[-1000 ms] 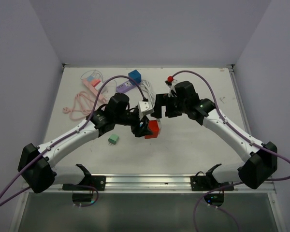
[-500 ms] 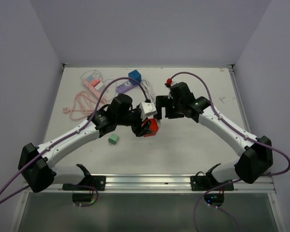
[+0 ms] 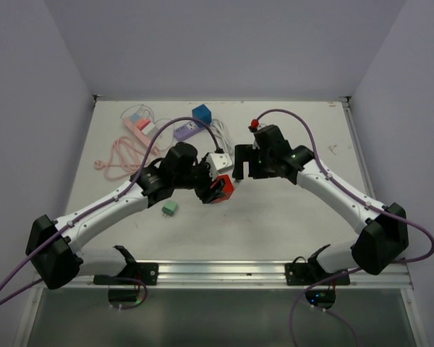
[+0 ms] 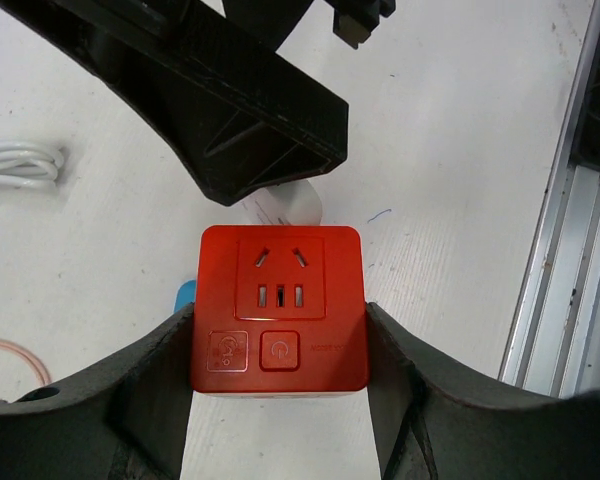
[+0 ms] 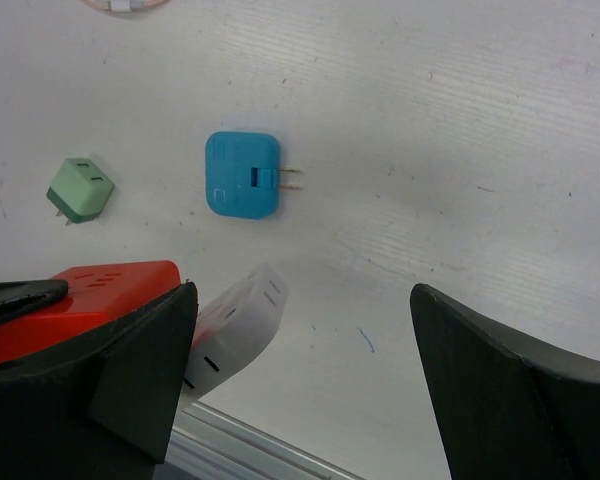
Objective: Pull the plug off the socket
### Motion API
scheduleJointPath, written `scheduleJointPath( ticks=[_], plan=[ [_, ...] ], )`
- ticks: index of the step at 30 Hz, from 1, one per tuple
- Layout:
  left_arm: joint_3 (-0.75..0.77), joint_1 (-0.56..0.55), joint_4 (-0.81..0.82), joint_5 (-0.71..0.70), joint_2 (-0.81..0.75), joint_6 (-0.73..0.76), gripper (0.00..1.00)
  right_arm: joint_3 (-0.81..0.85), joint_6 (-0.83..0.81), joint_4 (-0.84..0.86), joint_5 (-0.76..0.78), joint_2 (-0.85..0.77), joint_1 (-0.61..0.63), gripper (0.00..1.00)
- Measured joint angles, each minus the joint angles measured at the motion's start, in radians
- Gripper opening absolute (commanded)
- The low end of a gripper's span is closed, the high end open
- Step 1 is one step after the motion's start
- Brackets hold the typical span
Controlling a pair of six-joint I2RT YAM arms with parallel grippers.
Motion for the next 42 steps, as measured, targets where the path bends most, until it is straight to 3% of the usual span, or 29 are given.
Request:
scheduleJointPath(
  ticks=[15,22,32,36,42],
  plan=[
    [-0.073,0.019,0.066,-0.109,-0.026,-0.056,0.00,-0.039,0.011,-0.039,0.006,-0.056,0.000,0.89],
    [-0.076,0.034,0.077,-0.001,-0.045,-0.066,0.00,-0.094,-0.046,-0.011,-0.034,-0.107,-0.003,0.91],
    [-0.075,0.129,0.075,0.227,-0.098,-0.069,0.00,-0.192,-0.311,0.185,-0.332,-0.348,-0.061,0.98],
    [-0.071,0.134,0.035,0.284,-0.098,-0.059,0.00,-0.192,-0.428,0.217,-0.502,-0.343,-0.061,0.99],
    [-0.037,0.134,-0.025,0.348,-0.098,-0.026,0.00,-0.174,-0.580,0.180,-0.615,-0.265,-0.061,0.98]
  ],
)
